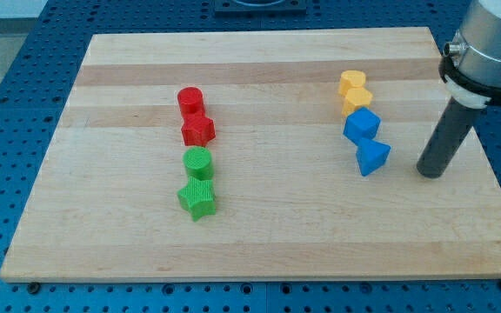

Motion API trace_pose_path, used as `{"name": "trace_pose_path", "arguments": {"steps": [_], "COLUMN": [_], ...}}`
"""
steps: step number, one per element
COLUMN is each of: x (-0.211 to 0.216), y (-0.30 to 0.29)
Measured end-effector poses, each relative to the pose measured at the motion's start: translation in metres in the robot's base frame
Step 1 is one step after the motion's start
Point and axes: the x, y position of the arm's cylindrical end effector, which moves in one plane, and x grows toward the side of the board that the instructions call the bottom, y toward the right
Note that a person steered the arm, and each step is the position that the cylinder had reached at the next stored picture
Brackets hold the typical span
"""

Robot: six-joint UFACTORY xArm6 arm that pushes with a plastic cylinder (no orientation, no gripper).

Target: Push the yellow heart to the right

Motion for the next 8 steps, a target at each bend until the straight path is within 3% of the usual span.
{"name": "trace_pose_path", "arguments": {"steps": [1, 3, 4, 5, 6, 7, 8], "x": [0.000, 0.029, 0.029, 0.030, 0.001, -0.074, -0.159], "y": [0.000, -0.085, -0.085, -0.134, -0.202, -0.207, -0.173]}}
